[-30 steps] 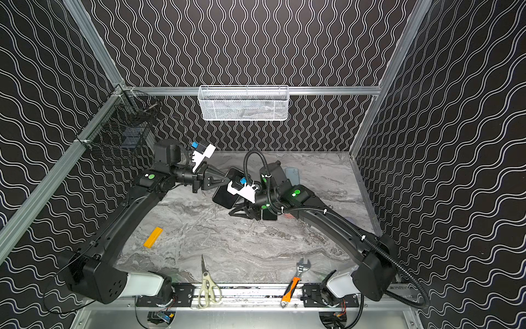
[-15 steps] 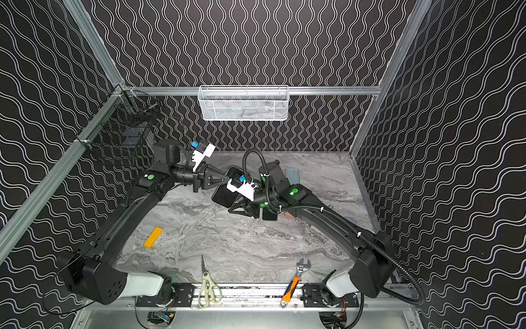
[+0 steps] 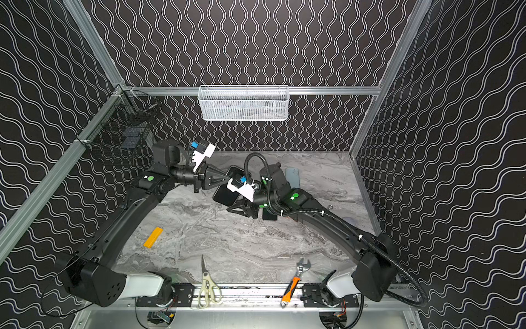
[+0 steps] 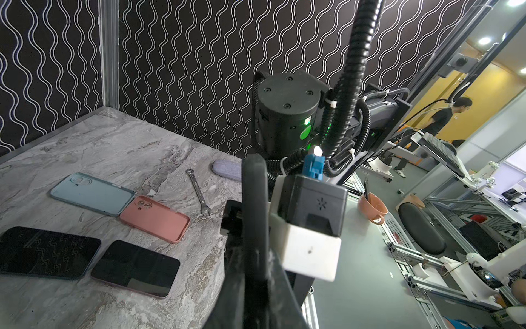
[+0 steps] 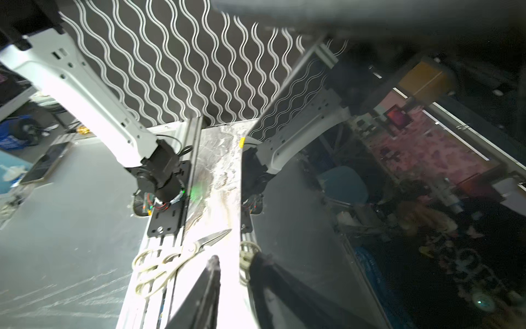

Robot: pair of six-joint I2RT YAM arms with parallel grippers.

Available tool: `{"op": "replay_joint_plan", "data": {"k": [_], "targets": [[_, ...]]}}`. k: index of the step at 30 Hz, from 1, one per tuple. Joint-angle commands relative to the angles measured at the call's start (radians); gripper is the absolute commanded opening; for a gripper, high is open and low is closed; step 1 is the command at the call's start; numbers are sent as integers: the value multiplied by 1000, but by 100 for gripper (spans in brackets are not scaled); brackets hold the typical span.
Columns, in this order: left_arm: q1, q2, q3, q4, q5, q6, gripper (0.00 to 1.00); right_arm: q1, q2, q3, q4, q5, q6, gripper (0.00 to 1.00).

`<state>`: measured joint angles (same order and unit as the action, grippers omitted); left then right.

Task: Take the phone out of the phone case
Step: Remove the phone case from the phone.

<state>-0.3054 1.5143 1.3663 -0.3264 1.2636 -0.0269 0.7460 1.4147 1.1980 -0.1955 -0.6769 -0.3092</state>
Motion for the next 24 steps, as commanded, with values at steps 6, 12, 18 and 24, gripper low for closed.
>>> {"op": "replay_joint_plan", "data": {"k": [6, 12, 18, 24], "targets": [[-11, -8, 5, 38, 100, -11, 0, -2, -19, -14, 32, 61, 14, 38], [-16, -1, 11, 45, 97, -18, 0, -2, 0, 5, 5, -11, -1, 27], [-23, 1, 4, 116, 80, -96, 0, 1, -5, 5, 0, -46, -17, 12], [-40, -10, -18, 252, 45, -276, 0, 25, -26, -26, 38, 48, -48, 10]]}}
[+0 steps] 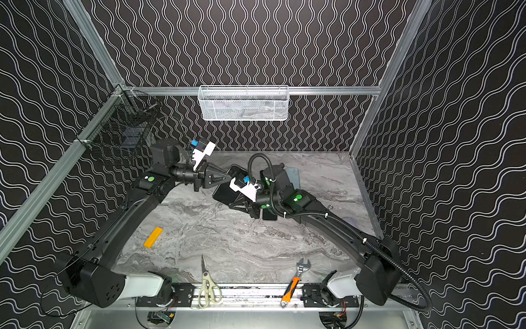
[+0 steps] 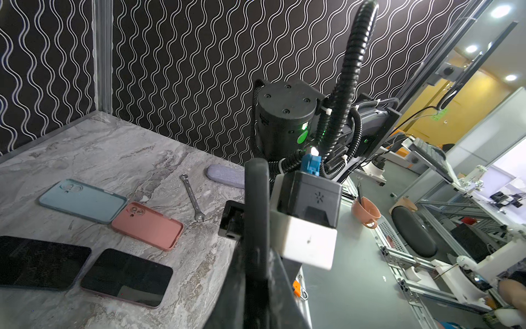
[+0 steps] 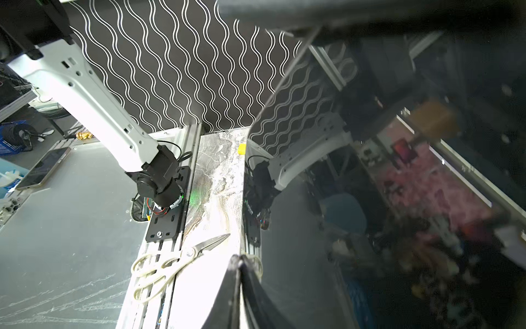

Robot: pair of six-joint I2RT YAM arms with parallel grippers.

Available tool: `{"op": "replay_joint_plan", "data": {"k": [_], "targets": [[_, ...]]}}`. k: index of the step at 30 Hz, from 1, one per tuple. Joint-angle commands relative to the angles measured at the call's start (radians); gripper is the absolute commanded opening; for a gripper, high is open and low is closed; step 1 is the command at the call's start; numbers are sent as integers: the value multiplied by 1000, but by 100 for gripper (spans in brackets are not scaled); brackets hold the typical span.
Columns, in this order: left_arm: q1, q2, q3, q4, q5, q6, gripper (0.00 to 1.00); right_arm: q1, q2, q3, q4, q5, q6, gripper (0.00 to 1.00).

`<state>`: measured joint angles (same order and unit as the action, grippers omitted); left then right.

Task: Take the phone out of the phone case
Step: Remove the phone case from the phone.

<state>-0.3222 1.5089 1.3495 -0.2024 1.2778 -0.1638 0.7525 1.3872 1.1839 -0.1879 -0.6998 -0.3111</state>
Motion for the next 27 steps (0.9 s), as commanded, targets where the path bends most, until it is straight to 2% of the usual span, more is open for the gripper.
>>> {"op": "replay_joint_plan", "data": {"k": [1, 11, 19, 24, 27], "targets": [[-31, -4, -4, 132, 21, -157, 0, 23, -2, -17, 41, 87, -50, 9], [-64, -7, -19, 207, -39, -328, 0, 60, -26, -89, 139, 264, -92, 11], [-66, -14, -10, 214, -74, -389, 0, 53, -48, -106, 142, 259, -63, 12], [-51, 1, 5, 217, -151, -496, 0, -22, -107, -146, 154, 119, 8, 20], [-21, -10, 2, 220, -215, -592, 0, -104, -130, -146, 114, -63, 55, 31]]}}
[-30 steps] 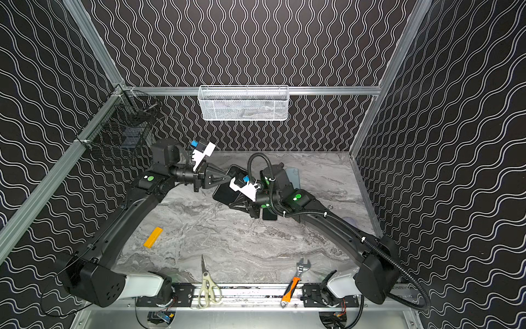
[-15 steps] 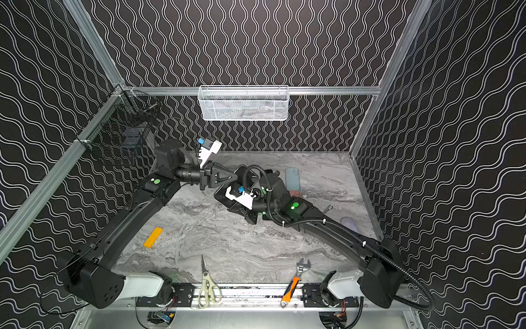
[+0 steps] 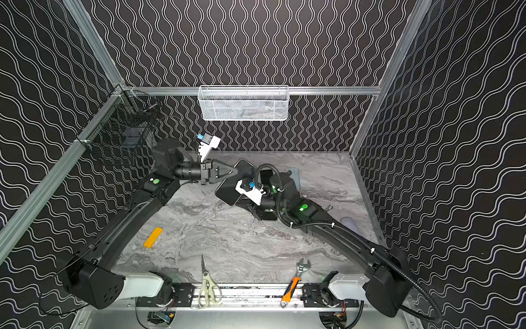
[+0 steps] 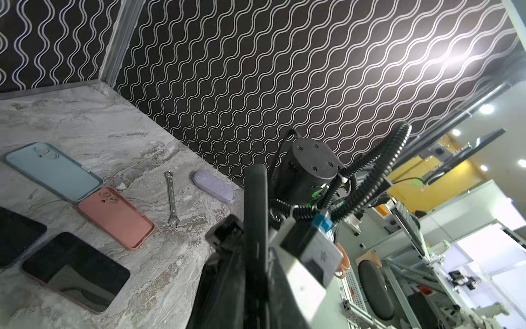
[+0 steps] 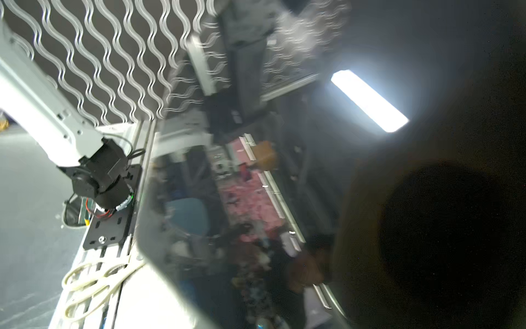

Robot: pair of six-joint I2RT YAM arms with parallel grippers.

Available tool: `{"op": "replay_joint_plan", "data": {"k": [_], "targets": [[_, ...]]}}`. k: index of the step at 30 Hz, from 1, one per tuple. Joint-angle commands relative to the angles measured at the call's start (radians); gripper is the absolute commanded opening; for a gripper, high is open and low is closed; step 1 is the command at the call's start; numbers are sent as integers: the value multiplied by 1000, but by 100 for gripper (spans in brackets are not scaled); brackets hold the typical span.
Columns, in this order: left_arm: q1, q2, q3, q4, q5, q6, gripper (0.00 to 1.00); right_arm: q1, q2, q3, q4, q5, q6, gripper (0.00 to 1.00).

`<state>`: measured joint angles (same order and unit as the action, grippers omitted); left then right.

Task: Take the phone out of the phone case
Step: Remove the phone case from the phone.

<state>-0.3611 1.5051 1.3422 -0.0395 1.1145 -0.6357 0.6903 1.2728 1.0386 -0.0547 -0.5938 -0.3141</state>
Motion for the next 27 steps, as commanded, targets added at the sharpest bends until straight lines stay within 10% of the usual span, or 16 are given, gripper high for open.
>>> {"op": "replay_joint_plan", "data": {"k": [1, 7, 15, 27], "targets": [[35, -11, 2, 59, -75, -162, 0, -73, -16, 4, -38, -240, 74, 35], [81, -65, -94, 119, -195, -347, 0, -155, 29, 55, -123, -552, 103, 52], [85, -164, -226, 198, -315, -517, 0, -156, 41, 33, 71, -628, 284, 55], [88, -279, -552, 636, -573, -902, 0, -144, 22, -181, 689, -335, 1017, 61]]}}
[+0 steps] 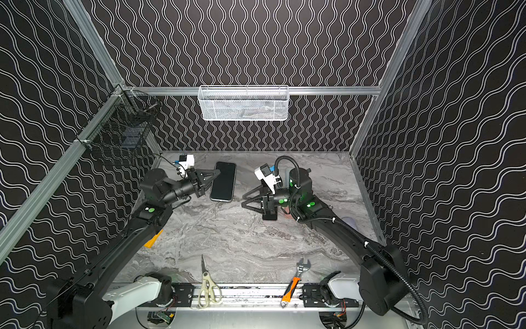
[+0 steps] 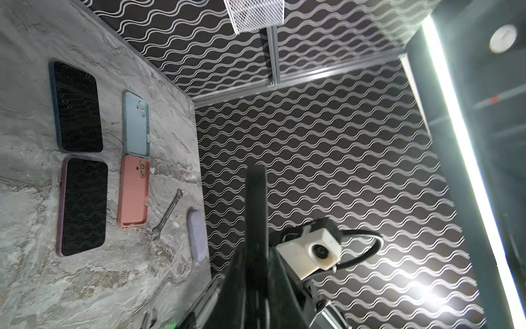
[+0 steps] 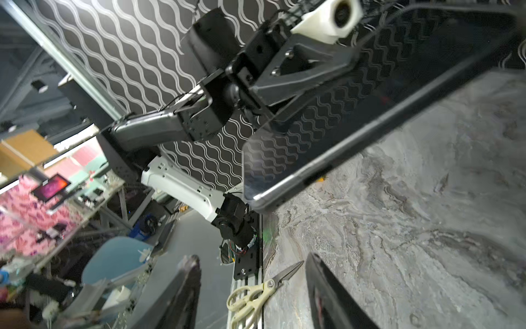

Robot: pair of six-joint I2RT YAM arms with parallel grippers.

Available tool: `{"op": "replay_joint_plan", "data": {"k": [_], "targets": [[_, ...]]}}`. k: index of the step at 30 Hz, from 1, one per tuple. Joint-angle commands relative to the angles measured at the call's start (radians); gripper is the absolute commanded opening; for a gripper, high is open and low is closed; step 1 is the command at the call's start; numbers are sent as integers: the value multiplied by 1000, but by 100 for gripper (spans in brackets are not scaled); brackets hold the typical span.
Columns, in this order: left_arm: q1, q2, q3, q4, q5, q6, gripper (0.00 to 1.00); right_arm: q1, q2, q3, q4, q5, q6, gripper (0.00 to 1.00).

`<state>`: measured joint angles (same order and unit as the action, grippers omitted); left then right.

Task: Take the phone out of the phone case
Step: Remove the phone case from the phone.

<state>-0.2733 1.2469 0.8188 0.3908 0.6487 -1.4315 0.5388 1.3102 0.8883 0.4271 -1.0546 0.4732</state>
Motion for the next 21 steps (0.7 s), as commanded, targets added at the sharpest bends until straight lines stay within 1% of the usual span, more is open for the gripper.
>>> {"op": "replay_joint_plan", "data": {"k": [1, 3, 8, 12, 21], "targets": [[1, -31, -44, 214, -127, -110, 0, 14, -18, -41, 214, 156, 246, 61], [0, -54, -76, 237, -179, -121, 0, 39, -23, -65, 234, 228, 270, 61], [-9, -71, -117, 284, -234, -150, 0, 86, -6, -96, 292, 339, 324, 62], [-27, -77, -157, 332, -278, -186, 0, 128, 43, -90, 368, 362, 357, 61], [-53, -46, -194, 411, -304, -221, 0, 174, 114, -39, 409, 377, 357, 60]]}}
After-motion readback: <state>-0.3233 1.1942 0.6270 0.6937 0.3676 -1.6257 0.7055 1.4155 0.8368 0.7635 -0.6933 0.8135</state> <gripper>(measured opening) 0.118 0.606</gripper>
